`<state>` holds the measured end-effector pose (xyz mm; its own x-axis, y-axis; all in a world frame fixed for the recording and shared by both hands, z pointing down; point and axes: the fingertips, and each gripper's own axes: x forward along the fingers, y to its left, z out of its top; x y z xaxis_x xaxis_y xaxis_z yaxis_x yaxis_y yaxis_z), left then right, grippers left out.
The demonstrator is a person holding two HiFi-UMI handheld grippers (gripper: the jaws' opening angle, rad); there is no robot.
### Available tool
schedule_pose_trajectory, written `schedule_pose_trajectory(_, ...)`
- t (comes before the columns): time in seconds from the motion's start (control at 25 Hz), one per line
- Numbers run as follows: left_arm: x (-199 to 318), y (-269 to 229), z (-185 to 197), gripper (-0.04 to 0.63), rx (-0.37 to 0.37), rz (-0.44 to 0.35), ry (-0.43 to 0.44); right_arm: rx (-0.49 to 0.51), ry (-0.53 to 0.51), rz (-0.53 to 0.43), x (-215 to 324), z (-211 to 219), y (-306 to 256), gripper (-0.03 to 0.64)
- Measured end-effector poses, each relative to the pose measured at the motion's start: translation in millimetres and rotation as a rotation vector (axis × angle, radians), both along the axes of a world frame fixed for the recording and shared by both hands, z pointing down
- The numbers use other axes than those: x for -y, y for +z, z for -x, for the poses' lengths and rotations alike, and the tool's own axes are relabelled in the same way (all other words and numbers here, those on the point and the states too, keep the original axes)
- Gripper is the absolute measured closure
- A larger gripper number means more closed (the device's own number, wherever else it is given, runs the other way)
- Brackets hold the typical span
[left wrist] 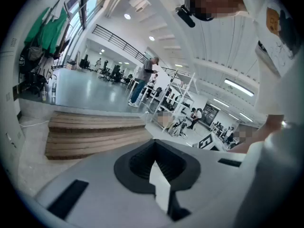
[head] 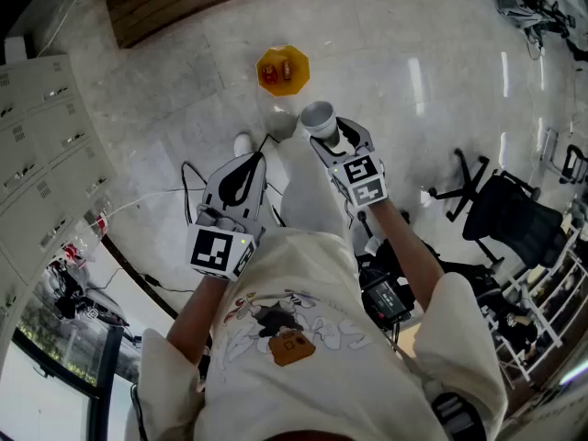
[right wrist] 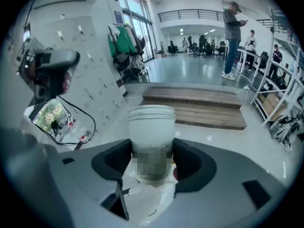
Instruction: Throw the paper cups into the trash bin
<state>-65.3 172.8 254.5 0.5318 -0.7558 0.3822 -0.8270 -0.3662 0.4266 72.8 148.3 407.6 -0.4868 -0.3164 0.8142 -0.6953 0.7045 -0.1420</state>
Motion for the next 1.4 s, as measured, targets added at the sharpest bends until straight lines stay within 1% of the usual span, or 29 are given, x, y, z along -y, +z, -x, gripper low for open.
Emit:
schedule_pose_trajectory(0.16, -33, -17, -18, 0.591, 0.022, 0.04, 0.002, 0.124, 0.022, -0.031, -40, 5, -75, 0.334)
schedule_pose_trajectory(0.28, -47, -25, -39, 0.589, 0.025, 0.05, 0.03, 0.189, 0.079, -0.054, -61, -2, -108, 0.334)
schedule_pose_trajectory(0.36, -55, -30, -52, 0.589, 0.027, 0.047, 0.051, 0.21, 0.113, -0.078, -71, -8, -121, 0.334)
schedule_pose_trajectory(0.48, -69, -40, -62, 0.589, 0.05, 0.035, 0.089, 0.24, 0.163, -0.108, -88, -13, -134, 0.334)
schedule_pose_trajectory(0.56, -78, -48, -68, 0.589, 0.055, 0.025, 0.095, 0.254, 0.188, -0.117, -100, -21, -141, 0.334)
schedule_pose_trajectory(0.64, -87, -55, -76, 0.591, 0.057, 0.011, 0.097, 0.269, 0.19, -0.128, -110, -28, -148, 0.334)
schedule_pose_trajectory(0.72, -95, -60, -83, 0.591, 0.068, -0.006, 0.103, 0.309, 0.187, -0.136, -117, -31, -157, 0.334)
schedule_pose_trajectory(0.88, -115, -68, -102, 0.591, 0.076, -0.019, 0.106, 0.421, 0.204, -0.135, -132, -40, -178, 0.334)
schedule_pose_trajectory(1.12, -137, -73, -115, 0.589, 0.093, -0.04, 0.081, 0.463, 0.182, -0.166, -142, -52, -193, 0.334)
schedule_pose_trajectory(1.24, -143, -73, -114, 0.589, 0.09, -0.033, 0.06, 0.465, 0.208, -0.155, -144, -64, -192, 0.334)
schedule_pose_trajectory(1.4, -125, -73, -103, 0.589, 0.08, -0.027, 0.042, 0.462, 0.24, -0.137, -129, -69, -190, 0.334)
